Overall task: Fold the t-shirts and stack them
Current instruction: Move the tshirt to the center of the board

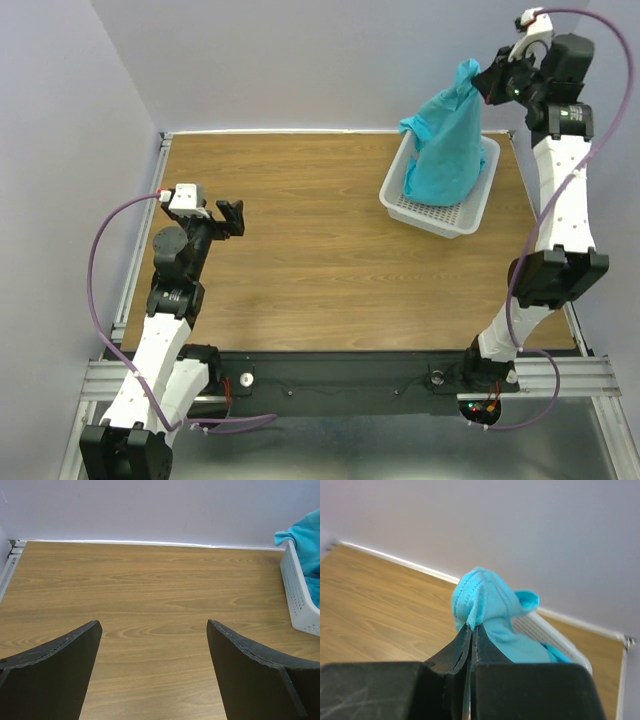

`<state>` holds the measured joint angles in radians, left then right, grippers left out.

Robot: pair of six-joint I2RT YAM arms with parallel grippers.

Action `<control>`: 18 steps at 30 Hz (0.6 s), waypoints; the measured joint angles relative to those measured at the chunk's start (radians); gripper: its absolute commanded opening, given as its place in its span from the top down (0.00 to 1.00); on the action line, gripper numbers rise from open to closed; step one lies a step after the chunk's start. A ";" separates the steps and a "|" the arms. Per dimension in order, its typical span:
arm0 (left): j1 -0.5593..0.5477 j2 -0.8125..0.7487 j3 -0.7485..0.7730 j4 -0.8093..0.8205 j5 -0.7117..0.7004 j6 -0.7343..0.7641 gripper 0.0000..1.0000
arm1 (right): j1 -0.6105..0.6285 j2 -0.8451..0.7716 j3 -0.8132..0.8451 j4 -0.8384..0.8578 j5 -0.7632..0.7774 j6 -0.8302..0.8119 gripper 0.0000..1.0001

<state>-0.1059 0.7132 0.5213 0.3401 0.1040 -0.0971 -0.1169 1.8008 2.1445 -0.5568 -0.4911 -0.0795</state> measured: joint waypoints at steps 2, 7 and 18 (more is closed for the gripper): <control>-0.001 0.000 0.000 0.004 0.005 0.001 0.02 | 0.000 -0.040 0.029 0.010 -0.076 0.018 0.99; -0.006 -0.002 -0.005 0.013 0.027 0.005 0.02 | 0.000 -0.073 0.092 0.029 -0.231 0.093 0.99; -0.011 -0.008 -0.013 0.081 0.217 -0.002 0.04 | 0.000 -0.075 0.231 0.243 -0.531 0.424 0.99</control>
<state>-0.1165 0.7048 0.5083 0.4210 0.3214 -0.0990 -0.1165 1.7260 2.3756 -0.3138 -1.0218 0.3443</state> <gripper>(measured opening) 0.963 0.023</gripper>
